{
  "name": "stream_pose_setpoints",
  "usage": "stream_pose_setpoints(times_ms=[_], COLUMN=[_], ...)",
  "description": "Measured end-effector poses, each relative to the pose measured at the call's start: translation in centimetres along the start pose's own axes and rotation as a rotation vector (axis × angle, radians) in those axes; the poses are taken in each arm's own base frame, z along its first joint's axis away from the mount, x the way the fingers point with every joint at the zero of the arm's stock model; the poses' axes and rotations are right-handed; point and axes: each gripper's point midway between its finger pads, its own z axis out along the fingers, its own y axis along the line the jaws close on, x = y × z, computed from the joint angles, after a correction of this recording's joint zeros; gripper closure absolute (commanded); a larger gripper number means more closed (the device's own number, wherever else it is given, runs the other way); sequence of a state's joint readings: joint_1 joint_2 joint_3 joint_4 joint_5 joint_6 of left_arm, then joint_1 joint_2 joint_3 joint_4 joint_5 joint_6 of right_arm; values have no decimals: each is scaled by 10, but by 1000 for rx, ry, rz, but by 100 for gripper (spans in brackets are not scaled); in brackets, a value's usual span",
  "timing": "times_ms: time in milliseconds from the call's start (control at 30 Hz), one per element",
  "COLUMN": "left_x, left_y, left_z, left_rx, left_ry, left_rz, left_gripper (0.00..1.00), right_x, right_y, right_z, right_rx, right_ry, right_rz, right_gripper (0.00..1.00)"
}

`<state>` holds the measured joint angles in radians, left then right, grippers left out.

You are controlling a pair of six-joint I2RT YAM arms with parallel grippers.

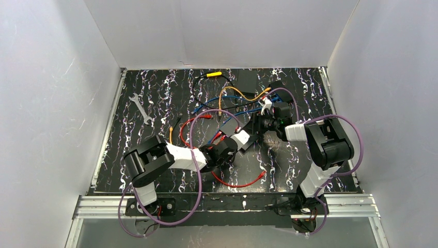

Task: Insert the plug into the switch port
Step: Insert the connector into the switch port.

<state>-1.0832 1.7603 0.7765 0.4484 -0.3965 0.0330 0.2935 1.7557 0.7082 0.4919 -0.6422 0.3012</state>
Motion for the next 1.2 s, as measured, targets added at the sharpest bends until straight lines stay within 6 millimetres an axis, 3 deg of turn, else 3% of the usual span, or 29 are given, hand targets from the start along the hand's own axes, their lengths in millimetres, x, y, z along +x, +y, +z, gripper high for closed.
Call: stream_pose_setpoints(times_ms=[533,1200], left_x=[-5,0], left_y=[-17,-1], left_z=[3,2], left_rx=[115,12], left_ry=[10,33], left_rz=[-317,-293], left_gripper=[100,100], right_x=[-4,2], right_y=[-1,6], right_z=[1,1], right_rx=[3,-25], right_ry=[-14,5], right_rz=[-11,3], right_gripper=[33,33])
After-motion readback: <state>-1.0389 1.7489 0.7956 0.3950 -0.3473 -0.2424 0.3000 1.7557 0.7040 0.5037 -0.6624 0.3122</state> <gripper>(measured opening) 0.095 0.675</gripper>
